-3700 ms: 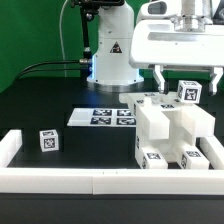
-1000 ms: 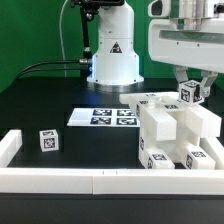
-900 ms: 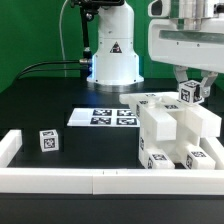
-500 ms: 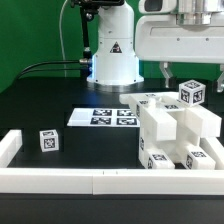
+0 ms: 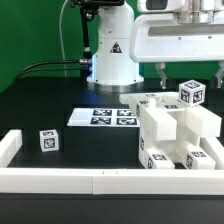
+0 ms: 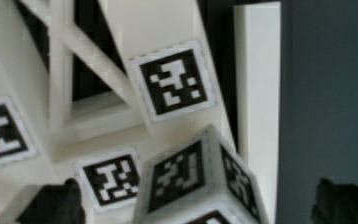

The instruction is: Assemble chair

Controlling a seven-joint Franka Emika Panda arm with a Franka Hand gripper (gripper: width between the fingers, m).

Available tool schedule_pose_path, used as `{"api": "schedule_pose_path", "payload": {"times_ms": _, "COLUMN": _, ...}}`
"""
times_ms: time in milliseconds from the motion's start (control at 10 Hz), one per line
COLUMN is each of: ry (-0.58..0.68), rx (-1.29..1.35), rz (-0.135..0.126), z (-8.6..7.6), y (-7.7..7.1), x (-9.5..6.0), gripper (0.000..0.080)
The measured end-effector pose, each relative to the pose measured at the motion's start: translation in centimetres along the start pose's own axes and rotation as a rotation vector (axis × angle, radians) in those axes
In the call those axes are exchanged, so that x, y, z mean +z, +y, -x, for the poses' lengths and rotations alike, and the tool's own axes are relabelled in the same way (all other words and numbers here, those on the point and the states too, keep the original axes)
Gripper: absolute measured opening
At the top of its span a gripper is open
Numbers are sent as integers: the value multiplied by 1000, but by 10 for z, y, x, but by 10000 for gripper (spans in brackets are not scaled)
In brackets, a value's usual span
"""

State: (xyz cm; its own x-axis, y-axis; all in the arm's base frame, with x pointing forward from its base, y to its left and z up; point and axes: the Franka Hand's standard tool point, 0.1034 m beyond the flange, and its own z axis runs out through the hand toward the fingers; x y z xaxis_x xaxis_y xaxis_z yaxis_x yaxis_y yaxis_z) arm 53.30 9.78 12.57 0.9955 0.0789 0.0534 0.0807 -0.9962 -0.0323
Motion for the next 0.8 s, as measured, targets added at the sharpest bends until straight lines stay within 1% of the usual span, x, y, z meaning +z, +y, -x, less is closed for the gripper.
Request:
{"api": "schedule_pose_path", "payload": {"times_ms": 100, "ry": 1, "rx": -67, "rz": 10, "z": -5, "y": 2, "x": 5, "gripper": 649}}
{"api": "schedule_pose_path", "payload": {"times_ms": 200, "ry": -2, "rx": -106, "rz": 21, "z": -5, "y": -1, "x": 9, "gripper": 649}}
{"api": "schedule_pose_path", "payload": {"times_ms": 300, "ry": -2, "rx": -101, "rz": 21, "z": -5, "y": -1, "x": 9, "gripper": 649}}
{"api": "schedule_pose_path", "payload": {"times_ms": 400, "ry": -3, "rx": -69, "rz": 22, "z": -5, "y": 0, "x": 10, "gripper": 540}}
{"api": "schedule_pose_path", "payload": {"times_ms": 500, "ry": -3, "rx": -70, "rz": 22, "z": -4, "y": 0, "x": 10, "gripper": 405}}
{"api": "schedule_pose_path", "payload": {"times_ms": 600, "ry": -3, "rx": -63, "rz": 22, "z": -4, "y": 0, "x": 10, "gripper": 405}}
{"api": "schedule_pose_path", "payload": {"times_ms": 700, "ry": -2, "rx": 52, "rz": 21, "z": -4, "y": 0, "x": 10, "gripper": 285}}
{"api": "schedule_pose_path", "payload": {"times_ms": 800, "ry": -1, "rx": 135, "rz": 21, "z": -4, "y": 0, "x": 10, "gripper": 285}}
